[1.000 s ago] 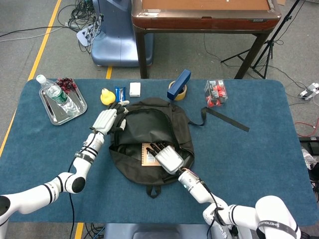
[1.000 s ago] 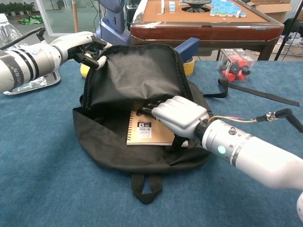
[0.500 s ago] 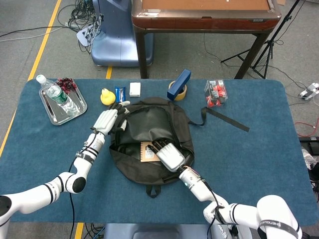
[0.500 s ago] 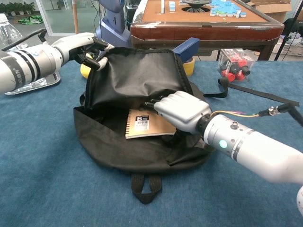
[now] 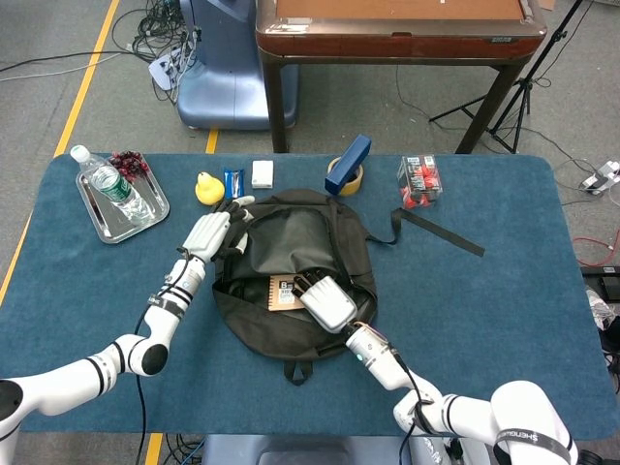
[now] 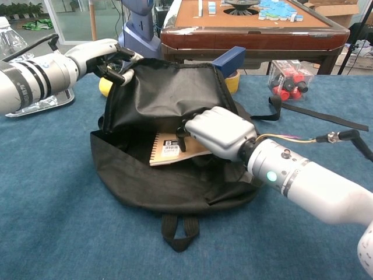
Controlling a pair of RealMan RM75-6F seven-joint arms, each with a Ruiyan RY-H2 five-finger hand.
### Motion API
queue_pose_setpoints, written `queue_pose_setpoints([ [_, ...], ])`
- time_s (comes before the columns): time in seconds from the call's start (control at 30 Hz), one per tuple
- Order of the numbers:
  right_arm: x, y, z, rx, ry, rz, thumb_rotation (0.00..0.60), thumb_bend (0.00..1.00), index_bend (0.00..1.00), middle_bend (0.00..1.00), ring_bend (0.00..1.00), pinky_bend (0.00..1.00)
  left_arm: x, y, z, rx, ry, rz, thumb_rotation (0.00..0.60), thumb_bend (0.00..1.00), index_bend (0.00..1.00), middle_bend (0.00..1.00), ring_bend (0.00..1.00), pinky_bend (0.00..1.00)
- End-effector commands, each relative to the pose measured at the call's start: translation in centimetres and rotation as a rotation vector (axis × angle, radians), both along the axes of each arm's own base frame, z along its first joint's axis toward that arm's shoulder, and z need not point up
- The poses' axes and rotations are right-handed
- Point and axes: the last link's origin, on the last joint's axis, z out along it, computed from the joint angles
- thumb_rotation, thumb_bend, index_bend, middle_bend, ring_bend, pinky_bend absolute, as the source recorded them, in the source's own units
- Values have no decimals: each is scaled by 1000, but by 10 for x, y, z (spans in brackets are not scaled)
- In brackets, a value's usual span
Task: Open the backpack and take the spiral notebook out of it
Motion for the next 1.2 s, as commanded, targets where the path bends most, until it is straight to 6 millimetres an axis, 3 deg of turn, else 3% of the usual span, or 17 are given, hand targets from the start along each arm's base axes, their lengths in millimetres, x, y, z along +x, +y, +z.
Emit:
queue_pose_setpoints([
  [0.03,1,-1,1,-13,-16,14,600,497,564,351,215,218,0,0,0,-1,-2,1,600,589,399,126,59,7],
  [0.6,4,1,15,-89,-95,59,600,581,845,527,426,371,1,5,-2,-4,7,5,600,589,399,126,59,7],
  [0.87,7,13,24,-88,-134,94,600,602,915,592,512,462,4,8,-7,-15,17,9,600,589,399,126,59,7],
  [1.2,9,34,61,-94,-286,130,600,620,953,650,586,523,5,11,-8,-17,24,15,600,589,395,126,59,7],
])
